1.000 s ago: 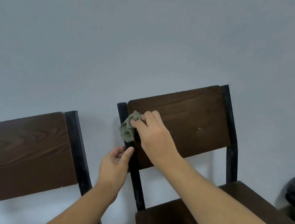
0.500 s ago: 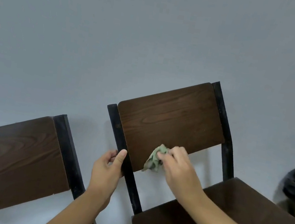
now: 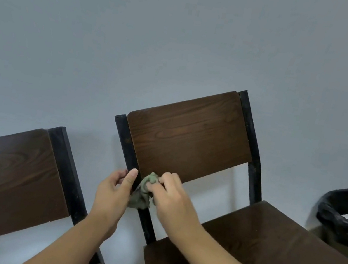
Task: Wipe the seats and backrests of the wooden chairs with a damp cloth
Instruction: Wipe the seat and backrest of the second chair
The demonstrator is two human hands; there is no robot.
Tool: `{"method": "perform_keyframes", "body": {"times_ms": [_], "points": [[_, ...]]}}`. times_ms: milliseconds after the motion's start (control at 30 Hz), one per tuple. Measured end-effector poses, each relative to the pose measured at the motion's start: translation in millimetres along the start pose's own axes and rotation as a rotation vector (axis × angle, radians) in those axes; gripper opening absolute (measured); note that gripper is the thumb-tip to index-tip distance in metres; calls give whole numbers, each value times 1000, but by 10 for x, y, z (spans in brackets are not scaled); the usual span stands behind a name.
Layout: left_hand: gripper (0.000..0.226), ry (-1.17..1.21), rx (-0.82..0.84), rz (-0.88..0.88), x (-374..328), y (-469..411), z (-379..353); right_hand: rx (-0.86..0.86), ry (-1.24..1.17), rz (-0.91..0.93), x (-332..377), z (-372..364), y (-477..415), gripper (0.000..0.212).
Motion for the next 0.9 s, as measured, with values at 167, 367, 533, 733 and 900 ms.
{"method": "perform_keyframes", "body": {"times_ms": [167,367,533,733,900], "points": [[43,33,5,-11,38,-6,-25,-317,11,-553,-1473,796,307,11],[49,31,-19,13,37,-12,-30,-496,-62,-667,-1812,1315,-165,18],[46,19,-22,7,-1,-7,-41,-634,-182,-600,-1748,1681,-915,17],[47,20,-16,-4,-9,33,-50,-499,-139,-628,-1781,1075,77,16],[38,45,-16,6,-24,90,-69,-523,-202,-788,-1524,826,221,20]]}}
Point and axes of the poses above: each hand's wrist, its own y-axis away from the middle knuckle, its own z-axis out of the back of the hand, x = y × z, the point moved 5 cm from there along -y, towards the middle knuckle, and after that the axes turned 15 degrees about x, right-handed, at the moved point
